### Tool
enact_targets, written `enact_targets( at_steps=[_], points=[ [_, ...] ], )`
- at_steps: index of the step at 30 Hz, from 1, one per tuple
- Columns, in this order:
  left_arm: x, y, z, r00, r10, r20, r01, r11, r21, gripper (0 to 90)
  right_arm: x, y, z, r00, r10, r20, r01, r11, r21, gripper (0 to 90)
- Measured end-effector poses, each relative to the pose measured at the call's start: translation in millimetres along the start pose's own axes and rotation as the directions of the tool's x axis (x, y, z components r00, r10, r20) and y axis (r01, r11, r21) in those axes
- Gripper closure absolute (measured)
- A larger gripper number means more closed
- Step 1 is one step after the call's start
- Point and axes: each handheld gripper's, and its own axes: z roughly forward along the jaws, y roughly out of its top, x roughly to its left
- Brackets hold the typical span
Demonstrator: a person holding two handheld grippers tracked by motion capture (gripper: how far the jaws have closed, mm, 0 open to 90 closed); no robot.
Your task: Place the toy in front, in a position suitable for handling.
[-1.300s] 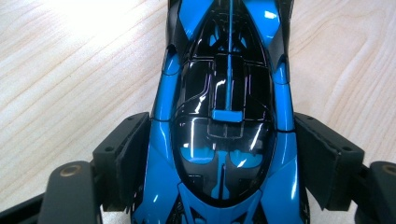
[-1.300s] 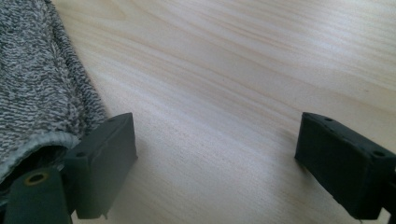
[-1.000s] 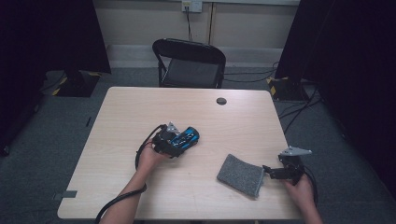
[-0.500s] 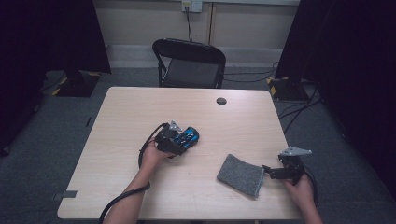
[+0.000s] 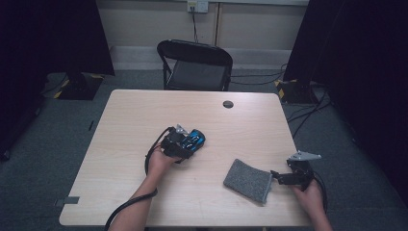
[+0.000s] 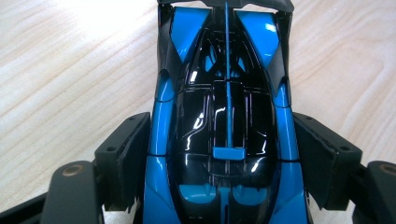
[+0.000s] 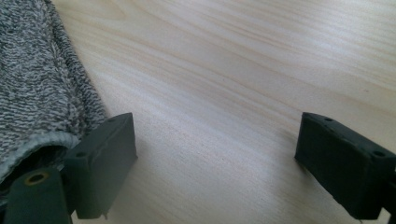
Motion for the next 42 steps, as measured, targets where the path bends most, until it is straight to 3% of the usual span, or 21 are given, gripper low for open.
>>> enact_targets(
  at_steps=[12,27,42],
  points=[
    [-3.4,5.7,-4.0,0.9994,-0.026,-0.022,0.025,0.9989,-0.04,25.4,0.0,0.0,0.0,1.0,0.0,0.0,0.0,1.0,0.0,11.5],
    [-5.0,6.4,3.7,0.9976,-0.062,-0.03,0.061,0.997,-0.048,25.5,0.0,0.0,0.0,1.0,0.0,0.0,0.0,1.0,0.0,11.5],
    [-4.4,4.5,7.0,0.9975,-0.061,-0.035,0.059,0.9976,-0.037,25.2,0.0,0.0,0.0,1.0,0.0,0.0,0.0,1.0,0.0,11.6]
  ],
)
